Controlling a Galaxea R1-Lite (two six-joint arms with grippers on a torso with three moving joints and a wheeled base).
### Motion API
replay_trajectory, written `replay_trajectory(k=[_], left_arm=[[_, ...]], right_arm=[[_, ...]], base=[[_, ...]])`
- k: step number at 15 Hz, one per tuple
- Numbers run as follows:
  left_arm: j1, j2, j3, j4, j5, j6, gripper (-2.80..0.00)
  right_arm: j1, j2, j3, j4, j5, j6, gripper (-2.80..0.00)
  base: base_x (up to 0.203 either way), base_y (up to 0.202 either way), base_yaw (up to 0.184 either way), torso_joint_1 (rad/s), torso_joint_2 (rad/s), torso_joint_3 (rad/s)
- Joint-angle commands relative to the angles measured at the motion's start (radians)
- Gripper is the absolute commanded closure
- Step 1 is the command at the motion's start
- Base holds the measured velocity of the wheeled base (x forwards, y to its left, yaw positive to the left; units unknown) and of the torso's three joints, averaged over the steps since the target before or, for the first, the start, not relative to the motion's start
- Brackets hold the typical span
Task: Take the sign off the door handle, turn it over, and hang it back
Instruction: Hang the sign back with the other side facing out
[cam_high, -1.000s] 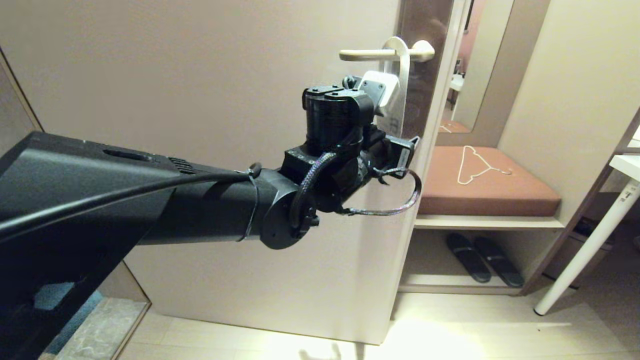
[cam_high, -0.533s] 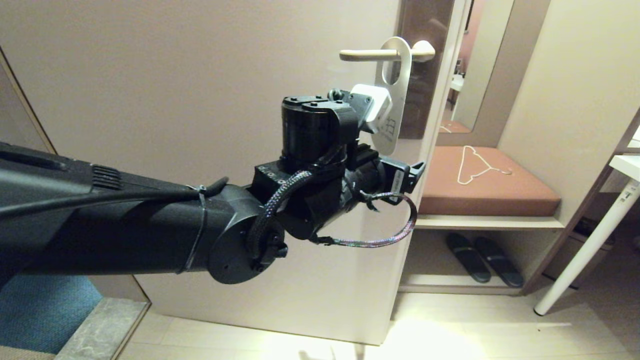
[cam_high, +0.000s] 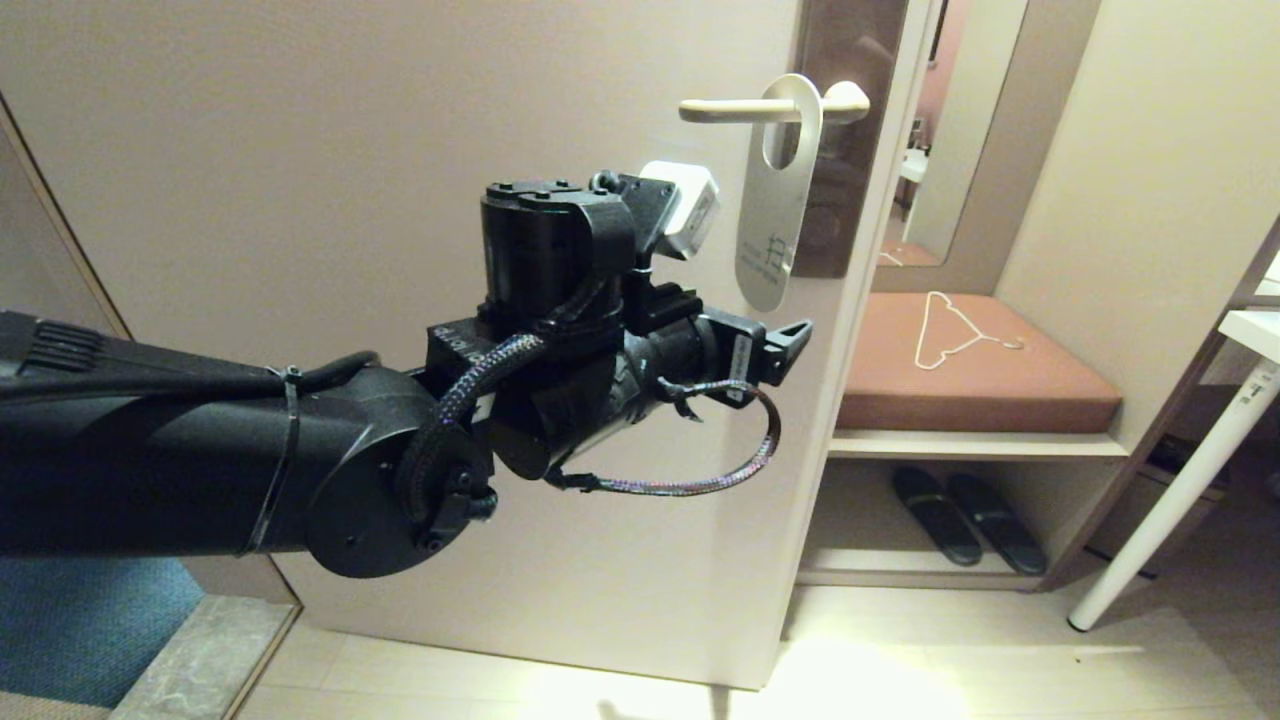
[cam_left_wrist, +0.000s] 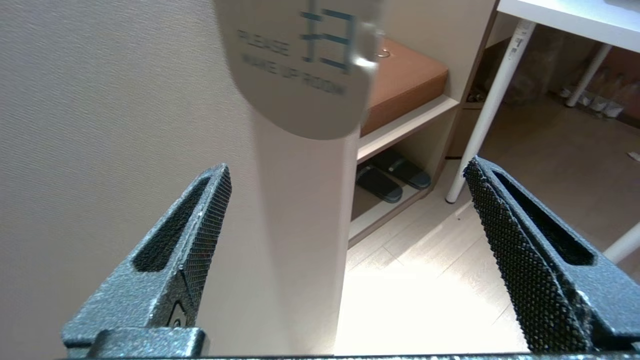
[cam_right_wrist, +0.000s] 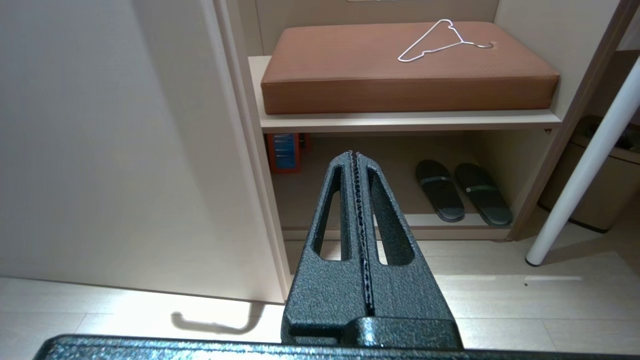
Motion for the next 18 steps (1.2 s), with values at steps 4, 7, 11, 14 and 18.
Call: replay_trajectory(k=[4, 7, 11, 14, 18], left_arm=[[0.073, 0.003, -0.026, -0.004, -0.089, 0.004, 0.00], [0.080, 0.017, -0.062, -0.004, -0.115, 0.001, 0.00], [0.080, 0.078, -0.197, -0.001, -0.137, 0.001, 0.00], [0.080, 0.145, -0.315, 0.020, -0.165, 0.001, 0.00], [0.084, 0.217, -0.383, 0.031, -0.169, 0.001, 0.00]], right_arm=[[0.000, 0.000, 0.000, -0.001, 0.000, 0.000, 0.00], [0.000, 0.000, 0.000, -0.001, 0.000, 0.000, 0.00], [0.000, 0.000, 0.000, 0.000, 0.000, 0.000, 0.00], [0.000, 0.000, 0.000, -0.001, 0.000, 0.000, 0.00], [0.000, 0.000, 0.000, 0.000, 0.000, 0.000, 0.00]], base=[[0.000, 0.000, 0.000, 0.000, 0.00, 0.000], [0.000, 0.000, 0.000, 0.000, 0.00, 0.000], [0.000, 0.000, 0.000, 0.000, 0.00, 0.000], [0.000, 0.000, 0.000, 0.000, 0.00, 0.000], [0.000, 0.000, 0.000, 0.000, 0.00, 0.000]])
